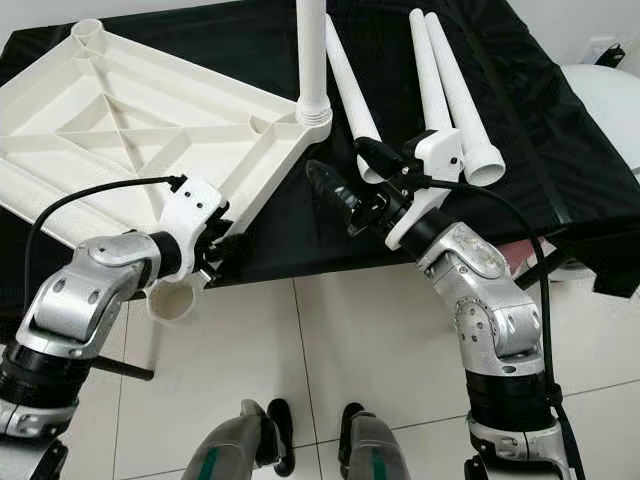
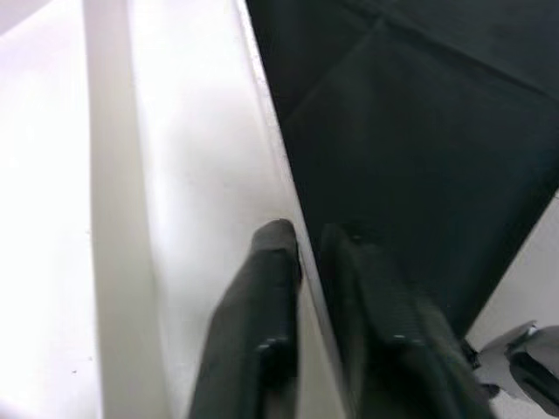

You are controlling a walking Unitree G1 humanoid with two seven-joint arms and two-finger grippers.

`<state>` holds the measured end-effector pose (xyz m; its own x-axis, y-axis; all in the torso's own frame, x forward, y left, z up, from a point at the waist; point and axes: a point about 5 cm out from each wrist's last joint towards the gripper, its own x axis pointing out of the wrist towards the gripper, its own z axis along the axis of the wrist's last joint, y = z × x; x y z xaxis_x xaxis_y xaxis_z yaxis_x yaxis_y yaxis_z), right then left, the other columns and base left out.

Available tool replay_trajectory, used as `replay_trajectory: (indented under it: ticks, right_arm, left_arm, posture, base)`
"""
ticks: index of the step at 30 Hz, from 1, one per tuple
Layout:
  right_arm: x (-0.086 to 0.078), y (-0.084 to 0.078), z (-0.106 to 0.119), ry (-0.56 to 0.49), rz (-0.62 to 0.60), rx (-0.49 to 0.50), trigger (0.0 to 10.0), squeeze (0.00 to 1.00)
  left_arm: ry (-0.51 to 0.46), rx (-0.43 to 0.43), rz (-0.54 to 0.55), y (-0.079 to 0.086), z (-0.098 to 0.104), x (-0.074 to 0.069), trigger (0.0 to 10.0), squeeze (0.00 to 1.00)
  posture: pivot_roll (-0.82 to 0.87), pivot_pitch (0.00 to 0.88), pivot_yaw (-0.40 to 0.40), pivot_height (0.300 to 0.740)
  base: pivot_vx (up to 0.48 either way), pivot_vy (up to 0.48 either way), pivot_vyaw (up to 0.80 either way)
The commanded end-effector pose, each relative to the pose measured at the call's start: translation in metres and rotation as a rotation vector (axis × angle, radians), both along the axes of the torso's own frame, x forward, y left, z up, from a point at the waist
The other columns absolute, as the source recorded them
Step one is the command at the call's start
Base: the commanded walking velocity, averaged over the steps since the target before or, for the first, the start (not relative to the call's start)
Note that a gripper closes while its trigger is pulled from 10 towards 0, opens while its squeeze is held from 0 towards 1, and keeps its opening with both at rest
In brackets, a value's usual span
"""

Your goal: Building children table

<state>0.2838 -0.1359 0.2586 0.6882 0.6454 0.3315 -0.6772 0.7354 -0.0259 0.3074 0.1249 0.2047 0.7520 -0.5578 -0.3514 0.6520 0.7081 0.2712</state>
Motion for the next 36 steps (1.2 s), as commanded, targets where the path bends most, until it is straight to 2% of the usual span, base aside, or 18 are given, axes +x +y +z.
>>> replay_trajectory:
  ticks: [1, 2, 3, 4, 5, 6, 7, 19, 21, 24, 28, 32, 36]
  right_arm:
    - [-0.003, 0.001, 0.000, -0.011, 0.003, 0.003, 10.0, 0.00]
    - [-0.004, 0.001, 0.000, -0.012, 0.003, 0.004, 10.0, 0.00]
    - [-0.004, 0.001, 0.001, -0.012, 0.003, 0.005, 10.0, 0.00]
    - [-0.005, 0.002, 0.001, -0.013, 0.006, 0.007, 10.0, 0.00]
    - [-0.005, 0.003, 0.001, -0.014, 0.008, 0.007, 10.0, 0.00]
    - [-0.005, 0.003, 0.001, -0.014, 0.008, 0.007, 10.0, 0.00]
    - [-0.006, 0.003, 0.002, -0.015, 0.012, 0.009, 10.0, 0.00]
    - [-0.011, 0.007, 0.001, -0.010, 0.048, -0.002, 10.0, 0.00]
    - [-0.012, 0.006, 0.001, -0.009, 0.045, 0.000, 10.0, 0.00]
    - [-0.012, 0.006, 0.001, -0.008, 0.044, 0.001, 10.0, 0.00]
    - [-0.015, 0.006, 0.001, -0.008, 0.037, 0.010, 10.0, 0.00]
    - [-0.016, 0.007, 0.002, -0.009, 0.035, 0.016, 10.0, 0.00]
    - [-0.019, 0.009, 0.004, -0.012, 0.040, 0.025, 10.0, 0.00]
  left_arm:
    - [-0.018, 0.022, 0.083, 0.006, -0.002, 0.003, 0.0, 0.00]
    - [-0.019, 0.025, 0.086, 0.006, -0.002, 0.004, 0.0, 0.00]
    - [-0.016, 0.025, 0.096, 0.006, -0.002, 0.006, 3.2, 0.00]
    - [-0.015, 0.025, 0.101, 0.005, -0.001, 0.007, 4.3, 0.00]
    - [-0.014, 0.025, 0.104, 0.005, -0.001, 0.008, 4.9, 0.00]
    - [-0.014, 0.025, 0.104, 0.005, -0.001, 0.008, 4.9, 0.00]
    - [-0.014, 0.026, 0.112, 0.004, -0.001, 0.009, 10.0, 0.00]
    - [-0.022, -0.009, 0.116, -0.012, 0.004, 0.016, 10.0, 0.00]
    - [-0.035, -0.034, 0.176, -0.014, 0.007, 0.024, 10.0, 0.00]
    - [-0.037, -0.043, 0.195, -0.015, 0.008, 0.026, 10.0, 0.00]
    - [-0.074, -0.149, 0.349, -0.017, 0.018, 0.045, 10.0, 0.00]
    - [-0.090, -0.189, 0.385, -0.019, 0.022, 0.052, 10.0, 0.00]
    - [-0.129, -0.254, 0.480, -0.020, 0.032, 0.068, 10.0, 0.00]
  posture:
    - [-0.09, 0.237, 0.068, 0.740]
    - [-0.09, 0.237, 0.068, 0.740]
    - [-0.09, 0.236, 0.068, 0.740]
    - [-0.09, 0.234, 0.067, 0.740]
    - [-0.09, 0.234, 0.067, 0.740]
    - [-0.09, 0.234, 0.067, 0.740]
    - [-0.09, 0.233, 0.066, 0.740]
    - [-0.10, 0.230, 0.065, 0.740]
    - [-0.10, 0.232, 0.066, 0.740]
    - [-0.10, 0.232, 0.066, 0.740]
    - [-0.11, 0.240, 0.072, 0.740]
    - [-0.11, 0.242, 0.073, 0.740]
    - [-0.11, 0.246, 0.074, 0.740]
  base:
    - [0.000, 0.000, 0.00]
    - [0.000, 0.000, 0.00]
    - [0.000, 0.000, 0.00]
    - [0.000, 0.000, 0.00]
    - [0.000, 0.000, 0.00]
    - [0.000, 0.000, 0.00]
    - [0.000, 0.000, 0.00]
    - [0.000, 0.000, 0.00]
    - [0.000, 0.000, 0.00]
    - [0.000, 0.000, 0.00]
    - [0.000, 0.000, 0.00]
    - [0.000, 0.000, 0.00]
    - [0.000, 0.000, 0.00]
